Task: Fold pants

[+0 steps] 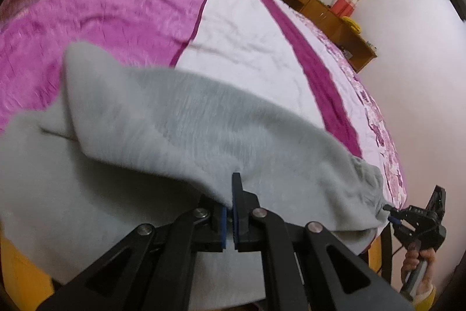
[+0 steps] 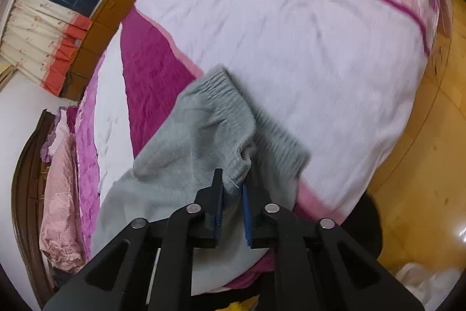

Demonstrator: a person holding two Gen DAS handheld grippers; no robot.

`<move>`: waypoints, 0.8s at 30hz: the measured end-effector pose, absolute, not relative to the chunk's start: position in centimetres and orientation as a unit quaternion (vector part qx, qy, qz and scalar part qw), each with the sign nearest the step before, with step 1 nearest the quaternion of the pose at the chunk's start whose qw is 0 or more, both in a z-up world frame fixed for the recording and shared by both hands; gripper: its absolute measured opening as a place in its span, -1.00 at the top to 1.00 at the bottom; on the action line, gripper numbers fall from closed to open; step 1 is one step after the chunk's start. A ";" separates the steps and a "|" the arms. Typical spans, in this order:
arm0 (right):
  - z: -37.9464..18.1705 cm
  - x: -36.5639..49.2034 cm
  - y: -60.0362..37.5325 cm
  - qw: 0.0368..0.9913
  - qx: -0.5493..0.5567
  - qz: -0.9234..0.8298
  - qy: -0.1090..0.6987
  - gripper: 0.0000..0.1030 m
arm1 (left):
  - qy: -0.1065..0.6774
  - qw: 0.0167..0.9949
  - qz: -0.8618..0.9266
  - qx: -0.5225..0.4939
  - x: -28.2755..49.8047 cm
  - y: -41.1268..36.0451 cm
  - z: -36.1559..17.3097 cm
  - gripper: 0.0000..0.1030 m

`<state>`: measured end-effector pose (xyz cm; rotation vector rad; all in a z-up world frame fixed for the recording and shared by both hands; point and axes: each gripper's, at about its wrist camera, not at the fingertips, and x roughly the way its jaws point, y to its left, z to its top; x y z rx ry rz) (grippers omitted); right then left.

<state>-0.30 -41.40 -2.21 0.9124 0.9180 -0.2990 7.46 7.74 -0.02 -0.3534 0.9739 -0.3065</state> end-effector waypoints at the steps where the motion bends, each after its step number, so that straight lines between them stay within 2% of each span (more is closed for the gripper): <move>1: -1.7 -0.6 -41.8 0.793 0.420 -0.136 0.421 0.95 | 0.461 0.859 -0.146 -0.168 6.9 7.9 0.7 0.95; 7: -0.2 -1.9 -43.3 0.812 0.408 -0.107 0.404 0.96 | 0.471 0.851 -0.150 -0.175 3.7 8.7 2.0 0.95; 18: -3.9 -2.7 -43.8 0.803 0.409 -0.091 0.423 0.96 | 0.531 0.822 -0.120 -0.169 0.3 8.4 -3.5 0.95; 24: -5.2 -1.8 -43.3 0.812 0.367 -0.099 0.443 0.94 | 0.537 0.824 -0.116 -0.137 0.4 7.7 -4.2 0.87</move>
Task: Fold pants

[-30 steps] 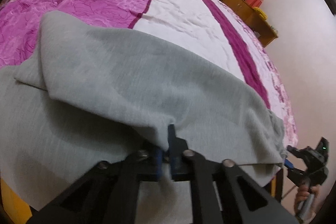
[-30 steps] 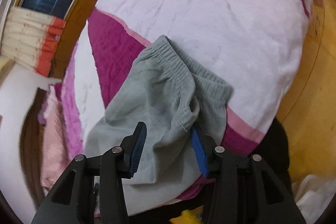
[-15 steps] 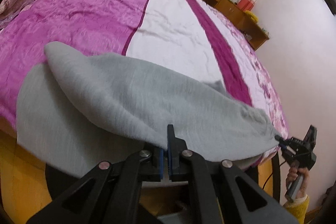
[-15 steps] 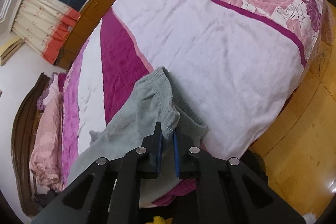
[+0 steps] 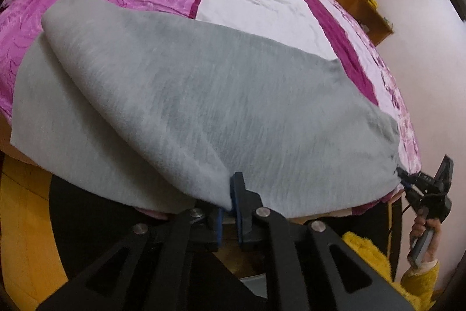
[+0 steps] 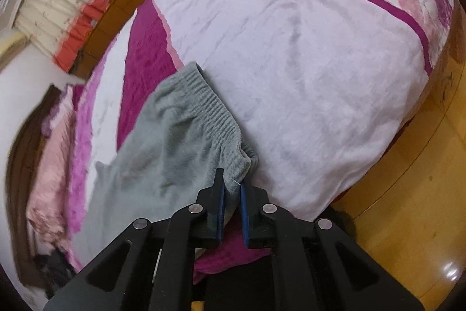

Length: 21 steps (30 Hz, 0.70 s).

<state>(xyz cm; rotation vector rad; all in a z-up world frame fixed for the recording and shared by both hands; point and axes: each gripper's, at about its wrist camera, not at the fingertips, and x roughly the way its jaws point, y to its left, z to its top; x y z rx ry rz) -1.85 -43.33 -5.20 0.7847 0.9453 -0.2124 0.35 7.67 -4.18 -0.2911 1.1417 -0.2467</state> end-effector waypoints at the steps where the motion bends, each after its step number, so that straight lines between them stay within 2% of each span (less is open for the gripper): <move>1: -5.2 -1.8 -43.2 0.813 0.362 -0.101 0.445 0.91 | 0.536 0.826 -0.114 -0.132 0.3 7.6 -4.0 0.81; 4: -4.7 -1.7 -43.0 0.817 0.336 -0.107 0.456 0.76 | 0.537 0.829 -0.101 -0.119 -0.3 8.1 -3.2 0.63; 7: -3.5 -2.0 -42.8 0.824 0.309 -0.112 0.462 0.73 | 0.522 0.840 -0.088 -0.116 -1.0 9.7 -1.8 0.59; 10: -1.7 -2.3 -42.1 0.839 0.266 -0.117 0.460 0.73 | 0.503 0.853 -0.057 -0.123 -2.3 12.2 -0.7 0.47; 15: 1.4 -2.4 -39.7 0.866 0.189 -0.128 0.446 0.73 | 0.484 0.863 0.007 -0.146 -2.3 16.3 -0.4 0.46; 18: 2.4 -2.2 -38.2 0.874 0.181 -0.105 0.439 0.70 | 0.464 0.868 0.011 -0.179 -1.4 17.5 -0.3 0.45; 20: 2.3 -1.8 -37.1 0.874 0.179 -0.088 0.442 0.68 | 0.452 0.873 0.005 -0.185 -0.5 17.5 -0.1 0.20; 21: 1.9 -1.6 -36.5 0.873 0.176 -0.082 0.448 0.68 | 0.444 0.877 0.004 -0.184 0.2 17.3 -0.1 0.13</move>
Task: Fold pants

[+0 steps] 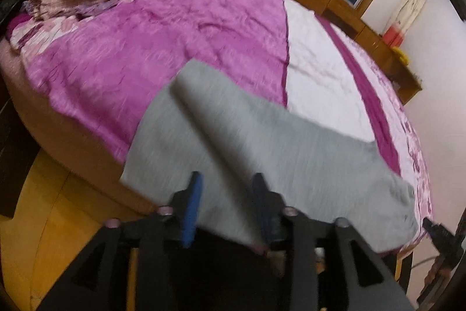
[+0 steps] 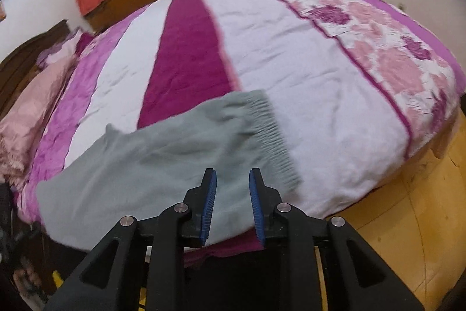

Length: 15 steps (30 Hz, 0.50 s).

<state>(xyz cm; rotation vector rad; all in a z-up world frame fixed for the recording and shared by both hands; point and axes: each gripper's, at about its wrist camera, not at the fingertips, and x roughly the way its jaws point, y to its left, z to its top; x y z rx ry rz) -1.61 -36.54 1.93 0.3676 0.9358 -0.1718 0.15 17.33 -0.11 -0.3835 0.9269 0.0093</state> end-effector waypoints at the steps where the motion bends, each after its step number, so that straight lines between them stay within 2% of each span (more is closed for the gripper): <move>1: 1.6 -1.4 -36.1 0.871 0.174 -0.080 0.453 0.68 | 0.441 0.879 0.005 -0.181 0.6 17.2 -0.1 0.09; 6: -1.0 -1.0 -34.5 0.855 0.181 -0.060 0.483 0.68 | 0.438 0.886 0.014 -0.152 3.7 16.0 -1.0 0.12; 8: -1.8 -0.9 -34.3 0.850 0.181 -0.058 0.491 0.68 | 0.439 0.886 0.013 -0.150 4.1 15.6 -1.2 0.75; 15: -3.1 -1.1 -34.2 0.843 0.184 -0.059 0.502 0.68 | 0.421 0.894 -0.054 -0.143 4.1 12.3 1.8 0.78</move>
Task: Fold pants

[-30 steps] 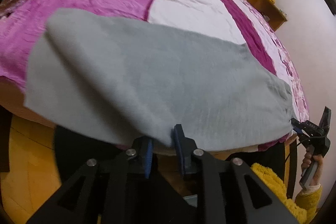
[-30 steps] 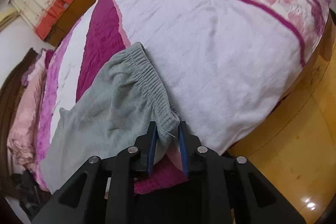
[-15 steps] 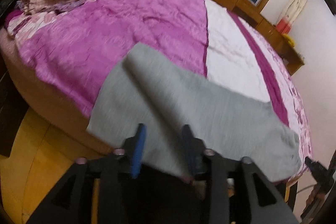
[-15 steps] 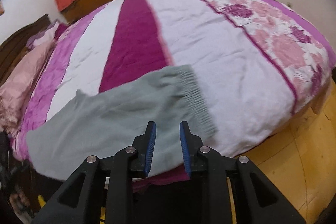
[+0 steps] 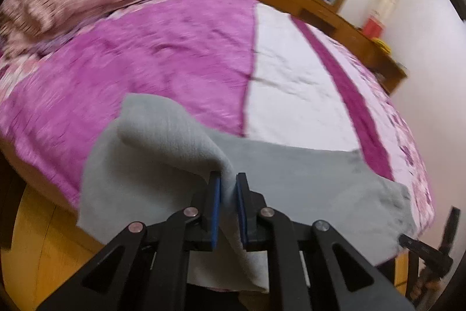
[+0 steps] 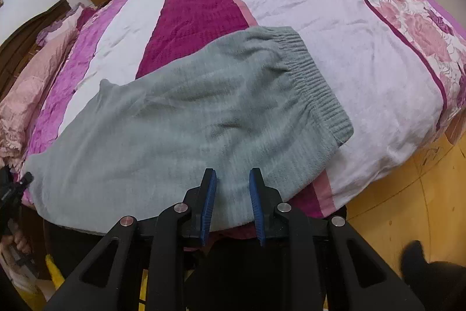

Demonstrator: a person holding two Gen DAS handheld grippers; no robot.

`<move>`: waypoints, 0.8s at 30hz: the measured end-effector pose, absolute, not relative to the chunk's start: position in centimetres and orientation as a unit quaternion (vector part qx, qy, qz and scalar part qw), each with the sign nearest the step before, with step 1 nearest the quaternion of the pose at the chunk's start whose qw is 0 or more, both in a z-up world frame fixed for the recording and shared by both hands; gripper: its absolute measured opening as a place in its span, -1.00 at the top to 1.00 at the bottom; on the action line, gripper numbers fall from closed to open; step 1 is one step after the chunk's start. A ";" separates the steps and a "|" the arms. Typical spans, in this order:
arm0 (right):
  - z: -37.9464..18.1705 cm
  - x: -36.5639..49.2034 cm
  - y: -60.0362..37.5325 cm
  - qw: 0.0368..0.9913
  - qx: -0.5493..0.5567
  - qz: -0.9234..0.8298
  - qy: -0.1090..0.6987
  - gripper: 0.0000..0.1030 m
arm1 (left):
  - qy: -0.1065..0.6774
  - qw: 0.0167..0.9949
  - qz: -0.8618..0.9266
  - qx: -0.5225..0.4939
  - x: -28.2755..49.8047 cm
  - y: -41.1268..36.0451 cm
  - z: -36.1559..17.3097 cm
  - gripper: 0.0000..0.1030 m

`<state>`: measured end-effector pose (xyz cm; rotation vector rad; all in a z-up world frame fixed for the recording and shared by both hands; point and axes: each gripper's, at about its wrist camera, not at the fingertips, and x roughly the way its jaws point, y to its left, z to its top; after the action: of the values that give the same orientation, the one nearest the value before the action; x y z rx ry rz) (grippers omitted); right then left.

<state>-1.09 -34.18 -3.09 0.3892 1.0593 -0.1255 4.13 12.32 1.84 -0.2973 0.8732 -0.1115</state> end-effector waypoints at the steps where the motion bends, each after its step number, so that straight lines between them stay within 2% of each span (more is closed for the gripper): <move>1: -3.1 -1.0 -34.1 0.843 0.184 -0.060 0.502 0.68 | 0.421 0.894 -0.064 -0.141 4.3 11.7 2.1 0.78; 6: -3.5 -1.0 -33.9 0.844 0.174 -0.060 0.504 0.68 | 0.435 0.882 -0.136 -0.121 5.6 7.2 2.2 0.74; 8: -3.7 -1.0 -33.9 0.843 0.175 -0.060 0.506 0.67 | 0.449 0.875 -0.152 -0.103 6.1 5.3 1.8 0.54; 12: -3.9 -0.9 -33.9 0.842 0.174 -0.057 0.508 0.67 | 0.446 0.878 -0.148 -0.090 5.9 4.0 1.7 0.48; 17: -4.4 -0.7 -33.7 0.843 0.169 -0.059 0.507 0.65 | 0.428 0.895 -0.111 -0.058 5.4 4.1 1.9 0.17; 24: -4.7 -0.7 -33.6 0.846 0.165 -0.060 0.504 0.64 | 0.432 0.897 -0.096 -0.015 8.4 3.1 0.4 0.16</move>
<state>-0.71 -33.55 -4.70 0.3479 1.0625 -0.1272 8.44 3.08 0.45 -0.0315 0.8941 -0.1997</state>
